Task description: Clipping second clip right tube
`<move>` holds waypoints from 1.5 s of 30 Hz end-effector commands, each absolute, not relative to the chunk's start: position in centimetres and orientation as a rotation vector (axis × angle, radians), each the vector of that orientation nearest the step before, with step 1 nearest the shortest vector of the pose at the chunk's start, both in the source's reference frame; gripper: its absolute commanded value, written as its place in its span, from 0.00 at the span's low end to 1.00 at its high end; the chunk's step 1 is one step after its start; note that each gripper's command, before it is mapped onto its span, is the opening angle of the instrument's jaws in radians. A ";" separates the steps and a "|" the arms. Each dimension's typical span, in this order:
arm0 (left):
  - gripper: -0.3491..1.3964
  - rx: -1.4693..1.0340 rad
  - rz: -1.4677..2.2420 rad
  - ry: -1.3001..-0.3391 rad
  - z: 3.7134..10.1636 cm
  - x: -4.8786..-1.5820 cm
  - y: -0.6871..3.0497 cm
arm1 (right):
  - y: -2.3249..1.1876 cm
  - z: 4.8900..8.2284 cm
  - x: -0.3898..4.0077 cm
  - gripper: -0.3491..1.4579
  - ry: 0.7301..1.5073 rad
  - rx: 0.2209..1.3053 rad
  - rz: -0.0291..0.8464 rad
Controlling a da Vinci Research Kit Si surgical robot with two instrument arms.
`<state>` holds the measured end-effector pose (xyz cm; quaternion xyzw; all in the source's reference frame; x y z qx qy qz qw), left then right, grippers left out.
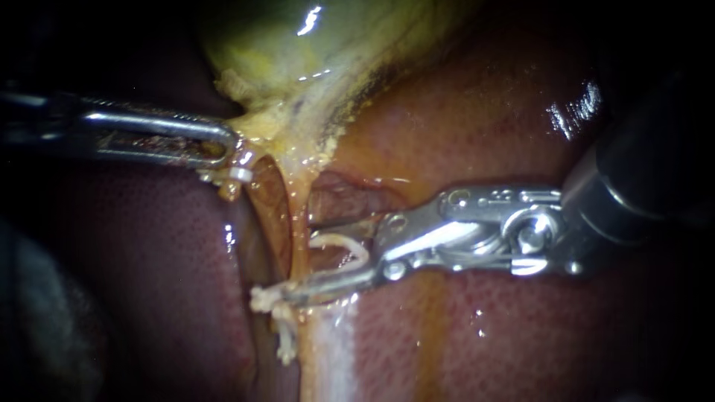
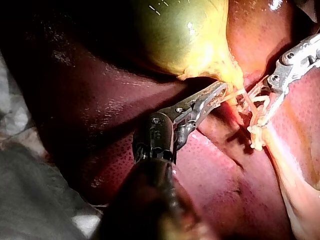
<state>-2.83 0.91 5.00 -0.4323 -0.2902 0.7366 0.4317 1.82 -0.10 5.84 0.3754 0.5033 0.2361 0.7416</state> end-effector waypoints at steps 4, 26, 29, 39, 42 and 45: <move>0.00 -1.078 1.836 -0.723 5.00 -2.84 0.91 | -0.13 5.80 1.89 0.46 1.137 0.867 0.529; 0.00 -1.078 1.837 -0.723 5.00 -2.83 0.91 | -0.33 5.31 2.00 0.42 1.235 1.025 0.479; 0.00 -1.078 1.837 -0.723 5.00 -2.83 0.91 | -0.32 5.32 1.99 0.39 1.235 1.021 0.483; 0.00 -1.078 1.837 -0.724 5.01 -2.83 0.92 | -0.31 5.34 1.92 0.10 1.182 1.069 0.583; 0.00 -1.078 1.837 -0.724 5.01 -2.83 0.92 | -0.31 5.34 1.89 0.00 1.152 1.106 0.629; 0.00 -1.078 1.837 -0.724 5.01 -2.83 0.92 | -0.32 5.34 1.86 0.00 1.129 1.091 0.627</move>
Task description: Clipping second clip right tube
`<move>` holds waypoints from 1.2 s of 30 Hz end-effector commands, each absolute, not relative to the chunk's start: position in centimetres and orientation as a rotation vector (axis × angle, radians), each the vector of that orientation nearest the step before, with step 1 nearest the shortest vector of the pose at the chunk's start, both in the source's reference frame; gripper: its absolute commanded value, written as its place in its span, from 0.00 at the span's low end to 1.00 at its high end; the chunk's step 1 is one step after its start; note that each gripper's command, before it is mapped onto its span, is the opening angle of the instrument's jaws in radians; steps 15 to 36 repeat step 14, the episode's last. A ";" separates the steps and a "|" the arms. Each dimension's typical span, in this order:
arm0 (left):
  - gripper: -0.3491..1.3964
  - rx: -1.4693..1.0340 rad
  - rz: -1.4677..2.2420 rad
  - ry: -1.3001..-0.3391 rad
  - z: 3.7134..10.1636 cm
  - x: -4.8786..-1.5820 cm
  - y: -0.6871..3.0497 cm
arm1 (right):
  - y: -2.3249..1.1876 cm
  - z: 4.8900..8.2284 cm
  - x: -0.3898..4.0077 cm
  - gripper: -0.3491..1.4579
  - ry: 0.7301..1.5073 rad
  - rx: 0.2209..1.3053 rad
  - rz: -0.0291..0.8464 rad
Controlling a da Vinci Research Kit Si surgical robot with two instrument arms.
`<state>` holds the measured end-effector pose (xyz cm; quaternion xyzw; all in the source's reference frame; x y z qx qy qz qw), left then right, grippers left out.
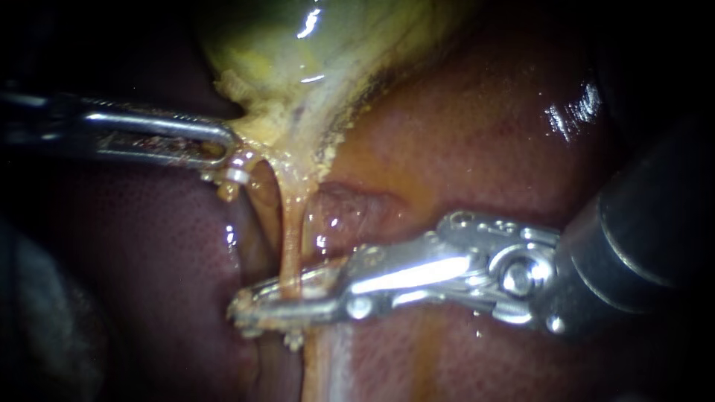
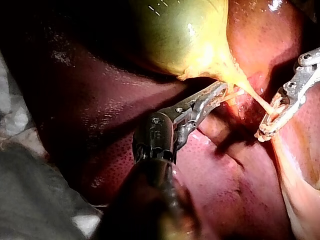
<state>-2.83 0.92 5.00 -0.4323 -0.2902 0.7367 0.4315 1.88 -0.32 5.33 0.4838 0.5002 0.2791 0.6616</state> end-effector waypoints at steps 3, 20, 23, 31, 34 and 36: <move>0.00 -1.078 1.837 -0.724 5.01 -2.83 0.92 | -0.32 5.34 1.84 0.00 1.115 1.085 0.624; 0.00 -1.078 1.837 -0.724 5.01 -2.83 0.93 | -0.35 5.37 1.84 0.00 1.112 1.087 0.626; 0.00 -1.078 1.837 -0.724 5.01 -2.83 0.93 | -0.35 5.37 1.84 0.00 1.112 1.087 0.626; 0.00 -1.078 1.837 -0.724 5.01 -2.83 0.93 | -0.35 5.37 1.84 0.00 1.112 1.087 0.626; 0.00 -1.078 1.837 -0.724 5.01 -2.83 0.93 | -0.35 5.37 1.84 0.00 1.112 1.087 0.626; 0.00 -1.078 1.837 -0.724 5.01 -2.83 0.93 | -0.35 5.37 1.84 0.00 1.112 1.087 0.626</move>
